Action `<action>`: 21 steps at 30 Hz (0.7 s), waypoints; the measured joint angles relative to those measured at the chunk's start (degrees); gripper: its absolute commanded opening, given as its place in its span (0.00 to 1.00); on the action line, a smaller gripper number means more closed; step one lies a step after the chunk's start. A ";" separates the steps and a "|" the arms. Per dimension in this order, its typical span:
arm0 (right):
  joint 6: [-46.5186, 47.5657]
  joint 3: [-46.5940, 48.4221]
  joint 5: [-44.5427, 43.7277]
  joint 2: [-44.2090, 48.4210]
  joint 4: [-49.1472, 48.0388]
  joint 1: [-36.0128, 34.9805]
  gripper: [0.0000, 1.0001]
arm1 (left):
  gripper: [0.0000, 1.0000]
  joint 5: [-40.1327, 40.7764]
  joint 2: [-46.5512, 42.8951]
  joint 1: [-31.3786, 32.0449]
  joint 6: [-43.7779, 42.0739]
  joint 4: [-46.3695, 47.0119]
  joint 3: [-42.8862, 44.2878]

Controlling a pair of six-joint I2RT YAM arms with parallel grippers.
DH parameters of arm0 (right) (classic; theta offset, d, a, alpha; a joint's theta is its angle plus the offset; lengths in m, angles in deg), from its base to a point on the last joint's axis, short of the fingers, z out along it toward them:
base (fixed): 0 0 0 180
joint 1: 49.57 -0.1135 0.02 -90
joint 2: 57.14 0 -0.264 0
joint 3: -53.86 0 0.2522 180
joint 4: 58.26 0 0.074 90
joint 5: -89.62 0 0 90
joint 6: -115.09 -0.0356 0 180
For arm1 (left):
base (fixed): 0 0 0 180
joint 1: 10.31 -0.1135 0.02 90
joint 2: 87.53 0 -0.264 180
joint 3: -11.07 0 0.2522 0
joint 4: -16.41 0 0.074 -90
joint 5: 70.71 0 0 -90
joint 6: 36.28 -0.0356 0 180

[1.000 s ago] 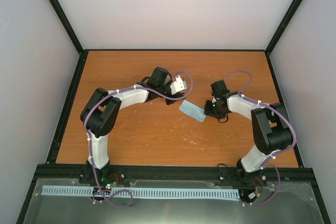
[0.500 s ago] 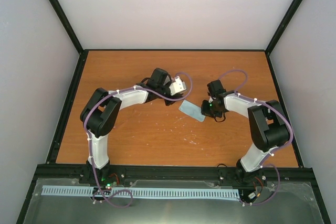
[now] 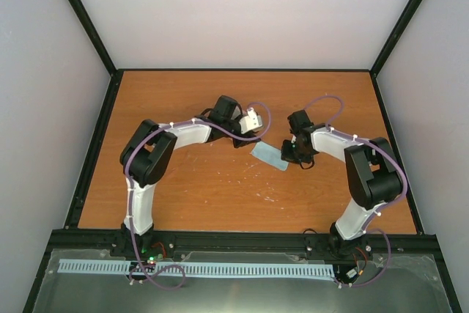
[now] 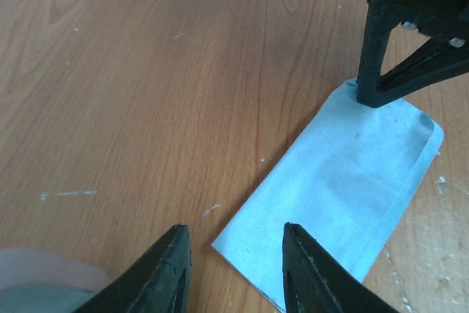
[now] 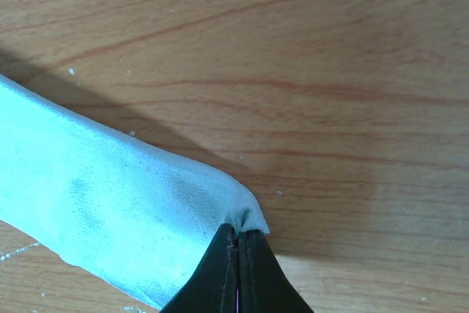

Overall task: Organize the sunglasses
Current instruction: Pick up the glasses cleaning cloth from the center of the board.

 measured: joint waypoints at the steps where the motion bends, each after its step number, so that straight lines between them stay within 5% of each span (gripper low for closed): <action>1: 0.20 0.35 -0.09 -0.22 0.24 0.00 0.03 | 0.35 -0.24 1.11 0.00 -0.24 -0.31 1.01; 21: 5.07 2.75 -2.29 -1.86 2.80 -0.02 0.03 | 0.31 -1.64 12.90 0.50 -5.46 -14.60 15.23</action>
